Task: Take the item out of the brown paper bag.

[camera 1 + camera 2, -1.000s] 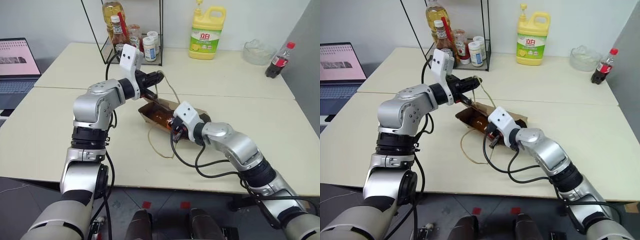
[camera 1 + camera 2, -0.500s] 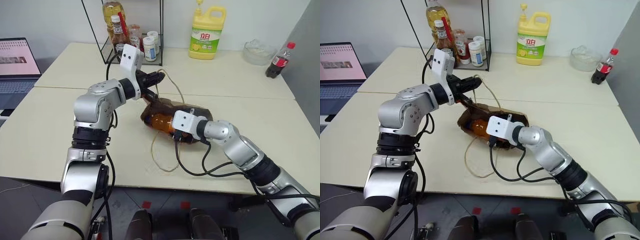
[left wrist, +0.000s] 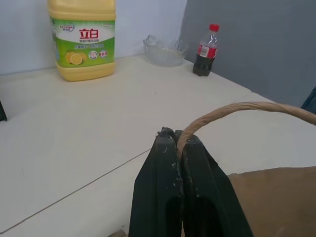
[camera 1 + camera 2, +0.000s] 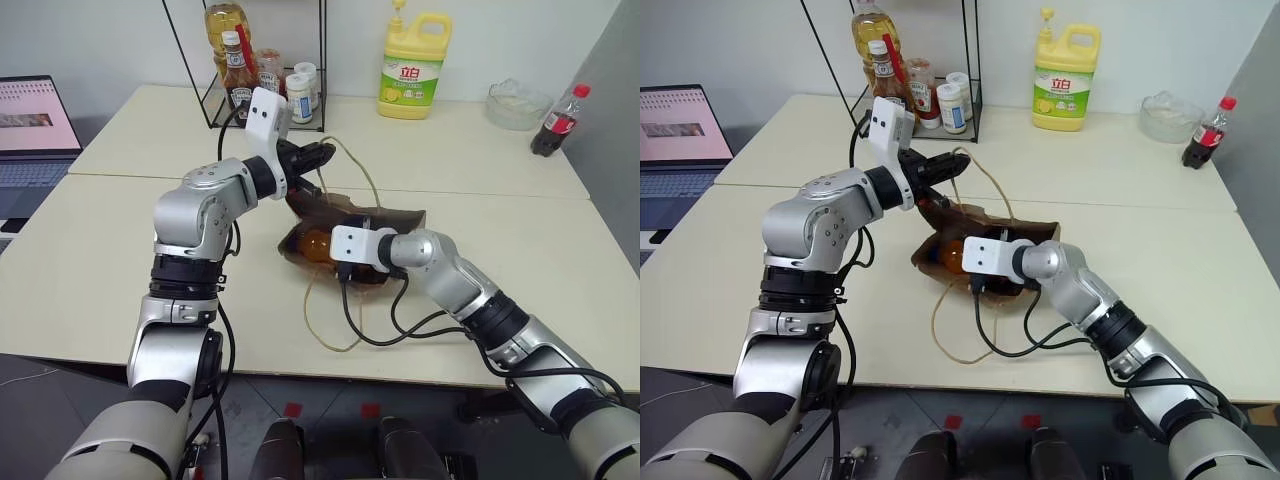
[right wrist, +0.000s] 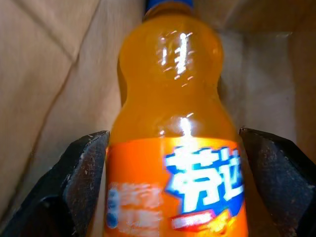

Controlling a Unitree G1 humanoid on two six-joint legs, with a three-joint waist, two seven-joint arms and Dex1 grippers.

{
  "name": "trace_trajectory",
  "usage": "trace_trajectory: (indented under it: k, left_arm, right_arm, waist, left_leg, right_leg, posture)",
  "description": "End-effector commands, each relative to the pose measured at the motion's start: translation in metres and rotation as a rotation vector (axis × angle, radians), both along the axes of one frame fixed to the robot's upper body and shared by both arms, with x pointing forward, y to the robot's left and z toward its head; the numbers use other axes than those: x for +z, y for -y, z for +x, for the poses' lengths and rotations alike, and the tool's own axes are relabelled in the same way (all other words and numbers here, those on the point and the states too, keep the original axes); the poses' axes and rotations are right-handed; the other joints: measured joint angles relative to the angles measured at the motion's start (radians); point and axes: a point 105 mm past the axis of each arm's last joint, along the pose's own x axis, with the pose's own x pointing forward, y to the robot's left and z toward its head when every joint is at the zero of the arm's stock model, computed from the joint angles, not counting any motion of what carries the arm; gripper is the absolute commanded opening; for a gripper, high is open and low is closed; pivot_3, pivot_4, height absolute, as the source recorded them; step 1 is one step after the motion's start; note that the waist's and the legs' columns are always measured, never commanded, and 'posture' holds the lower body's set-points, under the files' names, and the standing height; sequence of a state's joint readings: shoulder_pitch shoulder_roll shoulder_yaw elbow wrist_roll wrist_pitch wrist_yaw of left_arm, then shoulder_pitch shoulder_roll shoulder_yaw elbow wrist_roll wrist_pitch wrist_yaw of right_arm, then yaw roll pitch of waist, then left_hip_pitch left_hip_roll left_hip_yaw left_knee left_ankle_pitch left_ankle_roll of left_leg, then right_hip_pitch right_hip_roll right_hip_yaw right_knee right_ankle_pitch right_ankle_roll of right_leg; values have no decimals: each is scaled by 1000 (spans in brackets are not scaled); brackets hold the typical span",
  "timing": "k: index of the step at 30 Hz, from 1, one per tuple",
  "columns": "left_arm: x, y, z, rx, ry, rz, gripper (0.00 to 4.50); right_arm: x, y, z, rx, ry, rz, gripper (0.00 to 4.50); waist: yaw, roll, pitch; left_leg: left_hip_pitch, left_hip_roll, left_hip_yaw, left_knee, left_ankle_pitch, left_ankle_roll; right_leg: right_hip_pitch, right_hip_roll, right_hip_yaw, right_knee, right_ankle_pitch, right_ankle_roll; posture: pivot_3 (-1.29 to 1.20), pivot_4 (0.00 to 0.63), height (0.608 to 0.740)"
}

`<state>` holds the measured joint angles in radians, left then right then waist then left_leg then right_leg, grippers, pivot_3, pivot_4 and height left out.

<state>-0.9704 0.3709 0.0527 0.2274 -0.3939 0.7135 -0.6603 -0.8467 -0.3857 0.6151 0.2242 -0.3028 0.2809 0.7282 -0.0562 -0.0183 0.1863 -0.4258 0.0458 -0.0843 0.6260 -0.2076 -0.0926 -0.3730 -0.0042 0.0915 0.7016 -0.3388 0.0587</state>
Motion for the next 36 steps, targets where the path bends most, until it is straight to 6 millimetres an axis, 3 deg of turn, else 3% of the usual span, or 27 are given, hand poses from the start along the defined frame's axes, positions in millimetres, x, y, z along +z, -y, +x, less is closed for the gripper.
trace_trajectory:
  k: [1,3,10,17,22,29,36]
  left_arm:
    - [15,0,-5,0,66,0,0]
    - [14,0,-6,2,69,6,0]
    - [13,-3,-5,13,72,8,0]
    - [15,-7,1,52,85,0,0]
    - [13,-8,2,57,83,2,0]
    - [8,-10,4,67,77,11,0]
    - [4,-17,11,112,37,-6,0]
  right_arm:
    - [-12,5,-1,3,-41,-30,3832]
    - [-12,5,-2,8,-51,-22,3246]
    - [6,0,-7,76,7,31,3234]
    - [36,-13,-35,237,67,208,3234]
    - [49,-7,-42,273,109,279,3234]
    - [83,6,-41,278,249,403,3234]
    - [102,18,-64,360,288,478,3234]
  waist:
    - [0,0,0]
    - [0,0,0]
    - [0,0,0]
    - [0,0,0]
    - [0,0,0]
    - [0,0,0]
    - [1,0,0]
  left_leg:
    - [0,0,0,0,0,0]
    - [0,0,0,0,0,0]
    - [0,0,0,0,0,-1]
    - [0,0,0,0,0,-1]
    - [0,0,0,0,0,-1]
    - [0,0,0,0,0,-1]
    - [0,0,0,0,0,-1]
  right_leg:
    - [0,0,0,0,0,0]
    - [0,0,0,0,0,0]
    - [1,0,0,0,0,0]
    - [0,0,0,0,0,0]
    - [0,0,0,0,0,0]
    - [0,0,0,0,0,0]
    - [0,0,0,0,0,0]
  posture:
    - [0,150,740]
    - [0,150,740]
    - [0,150,740]
    - [0,150,740]
    - [0,150,740]
    - [0,150,740]
    - [0,150,740]
